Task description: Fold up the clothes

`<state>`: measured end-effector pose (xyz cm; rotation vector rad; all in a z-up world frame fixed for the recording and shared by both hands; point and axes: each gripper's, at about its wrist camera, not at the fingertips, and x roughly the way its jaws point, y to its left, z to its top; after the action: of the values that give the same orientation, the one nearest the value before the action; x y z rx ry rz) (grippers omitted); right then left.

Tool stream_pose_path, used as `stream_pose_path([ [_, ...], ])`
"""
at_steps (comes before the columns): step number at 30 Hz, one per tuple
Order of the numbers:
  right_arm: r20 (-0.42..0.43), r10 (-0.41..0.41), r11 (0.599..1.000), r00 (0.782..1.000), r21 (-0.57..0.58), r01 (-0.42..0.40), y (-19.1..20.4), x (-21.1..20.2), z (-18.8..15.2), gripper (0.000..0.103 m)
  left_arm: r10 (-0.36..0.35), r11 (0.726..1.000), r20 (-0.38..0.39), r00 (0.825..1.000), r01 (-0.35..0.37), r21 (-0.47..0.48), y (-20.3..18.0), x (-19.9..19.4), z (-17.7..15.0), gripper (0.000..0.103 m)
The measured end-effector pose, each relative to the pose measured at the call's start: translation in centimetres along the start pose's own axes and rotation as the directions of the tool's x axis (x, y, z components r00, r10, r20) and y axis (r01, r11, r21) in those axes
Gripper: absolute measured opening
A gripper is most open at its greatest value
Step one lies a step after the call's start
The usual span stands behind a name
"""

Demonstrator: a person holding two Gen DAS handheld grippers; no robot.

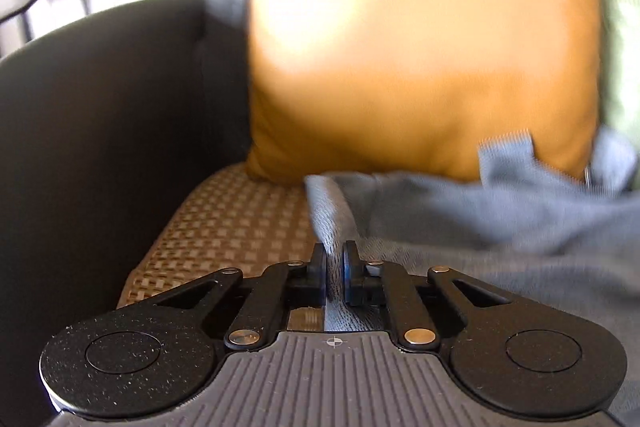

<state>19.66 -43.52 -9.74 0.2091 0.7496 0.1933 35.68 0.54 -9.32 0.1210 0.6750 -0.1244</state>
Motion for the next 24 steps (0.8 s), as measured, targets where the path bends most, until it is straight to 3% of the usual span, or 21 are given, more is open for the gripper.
stream_pose_path([
  [5, 0.116, -0.056, 0.998, 0.992, 0.043, 0.051, -1.2, -0.4, 2.6, 0.003, 0.107, 0.989, 0.072, 0.992, -0.099, -0.11, 0.6, 0.2, 0.9, 0.003],
  [7, 0.125, -0.09, 0.995, 0.988, 0.056, 0.083, -1.8, 0.2, 2.8, 0.003, 0.129, 0.988, 0.04, 0.991, -0.125, -0.091, 0.2, 1.4, 0.8, 0.004],
  [11, 0.083, -0.161, 0.986, 0.983, 0.064, 0.156, -2.5, 1.9, 1.5, 0.008, 0.148, 0.989, -0.034, 0.988, -0.148, -0.018, -0.7, 2.8, -0.9, 0.022],
  [13, 0.062, -0.196, 0.979, 0.979, 0.067, 0.191, -2.9, 2.8, 0.8, 0.016, 0.112, 0.994, -0.029, 0.993, -0.111, 0.015, -0.4, 1.9, -1.2, 0.025],
  [16, 0.03, -0.248, 0.967, 0.968, 0.069, 0.245, -3.4, 4.1, -0.1, 0.037, 0.032, 0.998, 0.009, 0.999, -0.032, 0.06, 0.2, -1.2, -1.4, 0.028],
  [19, 0.107, -0.182, 0.983, 0.977, 0.038, 0.179, -2.3, 1.0, -0.6, 0.038, -0.091, 0.993, 0.056, 0.994, 0.086, 0.078, 0.3, -4.9, -1.3, 0.035],
  [22, 0.076, -0.103, 0.994, 0.992, -0.029, 0.106, -0.4, 0.7, -1.1, 0.037, -0.185, 0.97, 0.044, 0.982, 0.175, 0.17, -2.0, -6.6, -2.0, 0.041],
  [24, 0.025, -0.098, 0.993, 0.995, -0.069, 0.1, 0.6, 1.8, -1.6, 0.036, -0.13, 0.95, -0.001, 0.992, 0.125, 0.287, -3.8, -5.3, -3.4, 0.033],
])
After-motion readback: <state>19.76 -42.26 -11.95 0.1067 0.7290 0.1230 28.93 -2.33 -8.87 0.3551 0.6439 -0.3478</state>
